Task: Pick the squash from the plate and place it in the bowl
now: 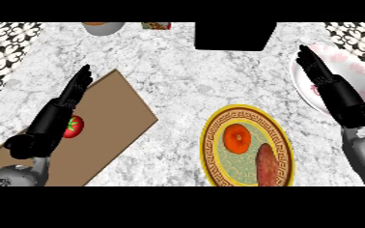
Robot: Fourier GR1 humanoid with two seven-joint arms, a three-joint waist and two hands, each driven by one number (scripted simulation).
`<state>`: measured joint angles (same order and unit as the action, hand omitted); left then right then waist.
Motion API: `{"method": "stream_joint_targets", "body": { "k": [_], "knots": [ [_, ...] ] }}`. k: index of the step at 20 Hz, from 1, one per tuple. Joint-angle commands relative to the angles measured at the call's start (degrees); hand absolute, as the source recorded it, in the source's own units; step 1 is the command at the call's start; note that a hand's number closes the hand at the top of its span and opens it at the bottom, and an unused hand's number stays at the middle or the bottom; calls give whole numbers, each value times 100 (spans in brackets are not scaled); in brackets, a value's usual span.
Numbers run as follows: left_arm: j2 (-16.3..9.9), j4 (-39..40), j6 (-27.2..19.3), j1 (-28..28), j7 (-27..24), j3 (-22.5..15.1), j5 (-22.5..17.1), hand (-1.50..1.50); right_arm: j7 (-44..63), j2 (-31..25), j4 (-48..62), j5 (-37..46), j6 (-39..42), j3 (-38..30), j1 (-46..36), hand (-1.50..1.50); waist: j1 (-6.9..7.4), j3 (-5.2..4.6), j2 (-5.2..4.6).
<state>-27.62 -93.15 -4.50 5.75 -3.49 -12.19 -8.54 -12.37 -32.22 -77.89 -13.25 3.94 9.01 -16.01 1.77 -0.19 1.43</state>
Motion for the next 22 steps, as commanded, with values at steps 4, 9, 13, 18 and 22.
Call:
{"method": "stream_joint_targets", "body": {
  "k": [4, 9, 13, 18, 22],
  "knots": [
    [90, 76, -549, 232, 131, 319, 250, 0, -648, 465, 375, -1275, 2325, 388, -475, 150, 282, 65, -268],
    [342, 301, -1033, 536, 653, 379, 402, 0, -1531, 762, 2010, -989, 1806, -259, -774, -150, 183, 63, -334],
    [344, 300, -1069, 536, 721, 362, 483, 0, -2813, 230, 2261, -912, 3906, -18, -866, -150, 131, 59, -281],
    [309, 117, -1097, 667, 1158, 437, 443, 0, -3596, -391, 2219, 263, 3864, 303, -1297, -150, 116, 48, -227],
    [430, 307, -1243, 713, 1068, 358, 671, 0, -3650, -691, 1904, 1030, 3513, 836, -1544, -150, 20, 34, -195]
  ]
}}
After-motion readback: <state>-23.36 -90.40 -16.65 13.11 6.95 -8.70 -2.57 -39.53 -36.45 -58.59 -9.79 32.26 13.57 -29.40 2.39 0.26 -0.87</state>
